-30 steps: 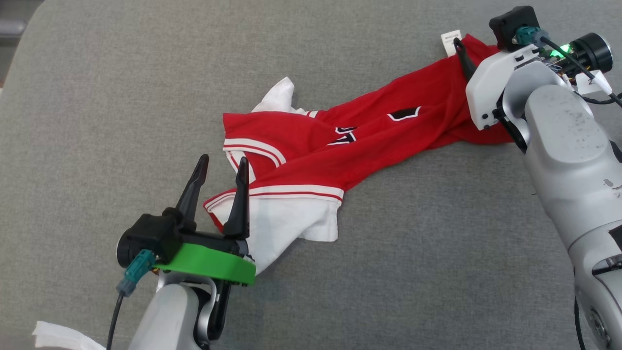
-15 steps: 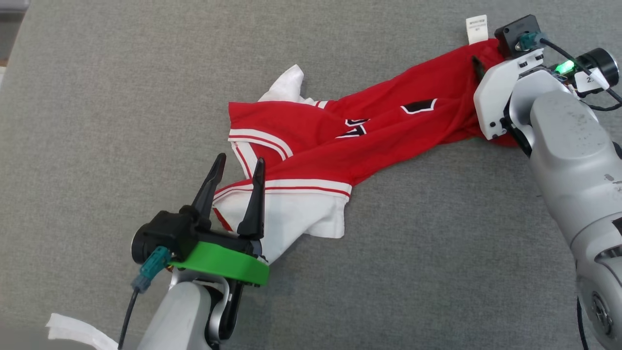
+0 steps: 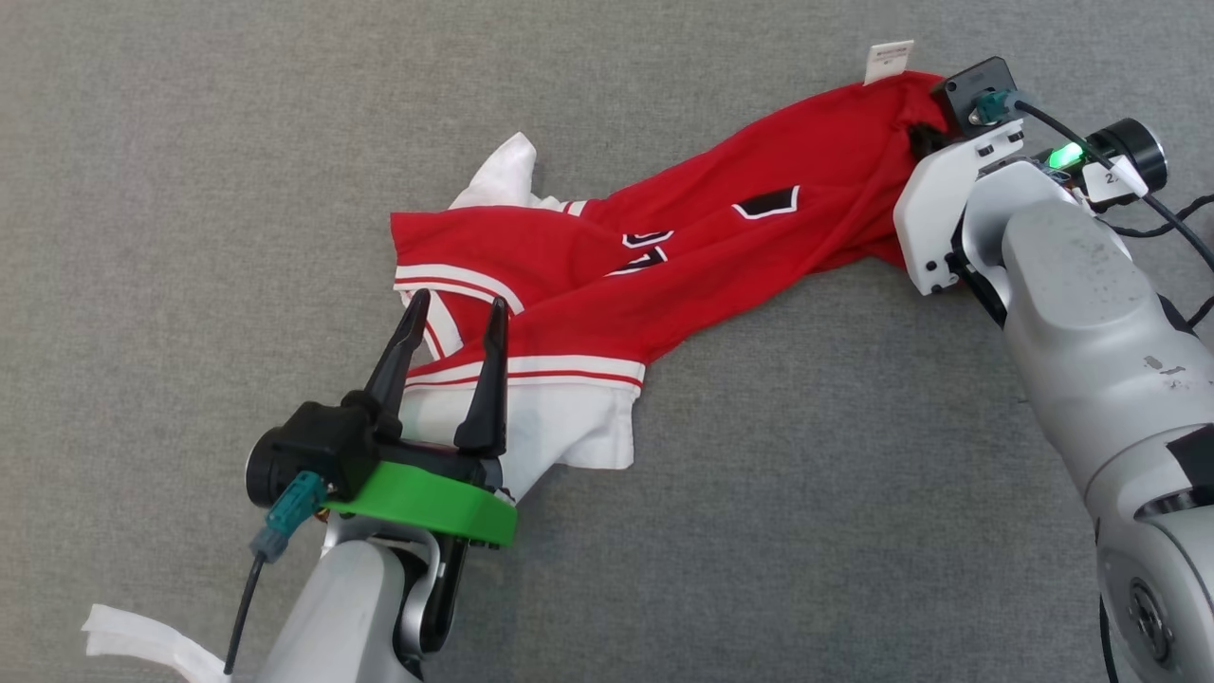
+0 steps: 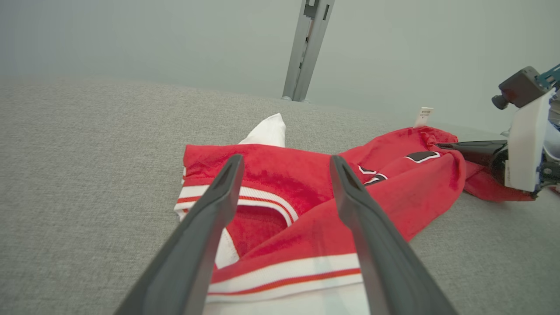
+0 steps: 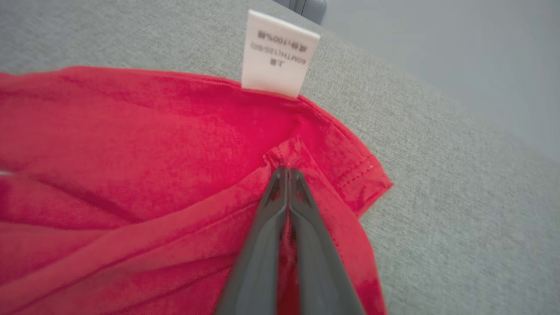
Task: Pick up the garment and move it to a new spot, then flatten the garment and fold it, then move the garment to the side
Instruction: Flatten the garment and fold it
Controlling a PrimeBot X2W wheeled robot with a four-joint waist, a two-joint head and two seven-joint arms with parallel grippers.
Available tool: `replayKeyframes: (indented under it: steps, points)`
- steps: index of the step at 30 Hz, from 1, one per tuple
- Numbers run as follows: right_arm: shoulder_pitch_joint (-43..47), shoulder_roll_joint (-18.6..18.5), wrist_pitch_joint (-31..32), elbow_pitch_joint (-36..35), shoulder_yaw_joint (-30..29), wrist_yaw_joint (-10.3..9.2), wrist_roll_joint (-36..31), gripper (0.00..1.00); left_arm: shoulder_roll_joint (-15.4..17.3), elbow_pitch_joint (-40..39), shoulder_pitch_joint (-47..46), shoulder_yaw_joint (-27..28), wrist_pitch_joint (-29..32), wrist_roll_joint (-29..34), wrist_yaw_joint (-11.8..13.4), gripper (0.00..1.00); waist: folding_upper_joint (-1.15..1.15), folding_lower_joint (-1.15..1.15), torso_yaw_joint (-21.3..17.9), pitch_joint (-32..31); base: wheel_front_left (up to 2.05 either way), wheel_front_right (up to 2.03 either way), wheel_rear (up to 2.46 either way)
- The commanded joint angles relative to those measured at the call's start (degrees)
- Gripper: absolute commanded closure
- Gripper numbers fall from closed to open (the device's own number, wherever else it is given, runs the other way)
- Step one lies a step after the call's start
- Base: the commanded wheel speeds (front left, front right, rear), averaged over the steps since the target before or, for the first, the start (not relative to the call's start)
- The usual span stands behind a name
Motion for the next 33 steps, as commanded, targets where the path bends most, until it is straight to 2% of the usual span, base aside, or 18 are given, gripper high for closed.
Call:
replayKeyframes:
  steps: [1,9,14,27,28,29,30,33]
  points:
    - [1.35,-0.24,-0.88,0.2,-0.47,-0.09,0.1,1.0,0.07,0.13,-0.29,0.44,-0.02,0.53,-0.2,0.0,0.0,0.0,-0.74,-0.48,0.0,0.0,0.0]
    - [3.14,0.18,-10.52,-2.99,-3.63,-0.09,2.59,1.0,0.08,0.06,1.24,1.78,-0.02,1.5,-0.29,0.0,0.0,0.0,-3.35,-3.25,0.0,0.0,0.0]
    - [8.1,0.97,-13.93,-8.32,-5.81,-0.09,4.34,1.0,0.09,0.41,2.82,2.99,-0.02,2.31,-0.37,0.0,0.0,0.0,-5.65,-5.72,0.0,0.0,0.0]
    - [39.08,3.56,-14.45,-39.39,-8.15,-0.09,9.83,1.0,0.09,1.0,5.87,7.25,-0.02,3.79,-1.0,0.0,0.0,0.0,-10.77,-10.41,0.0,0.0,0.0]
    - [41.31,3.63,-14.47,-41.06,-7.97,-0.09,10.01,0.69,0.09,1.11,6.16,7.4,-0.01,3.7,-1.09,0.0,0.0,0.0,-11.01,-10.65,0.0,0.0,0.0]
    - [42.68,3.62,-14.47,-42.66,-8.05,-0.09,10.5,0.47,0.09,1.2,6.3,7.49,-0.02,3.57,-1.17,0.0,0.0,0.0,-11.14,-10.77,0.0,0.0,0.0]
    - [44.4,3.53,-14.47,-44.07,-8.12,-0.09,10.88,0.0,0.09,1.25,6.41,7.54,-0.02,3.45,-1.25,0.0,0.0,0.0,-11.24,-10.93,0.0,0.0,0.0]
    - [48.71,3.58,-14.46,-46.7,-7.71,-0.09,12.71,0.0,0.1,1.46,6.73,7.61,-0.02,3.22,-1.42,0.0,0.0,0.0,-11.4,-11.29,0.0,0.0,0.0]
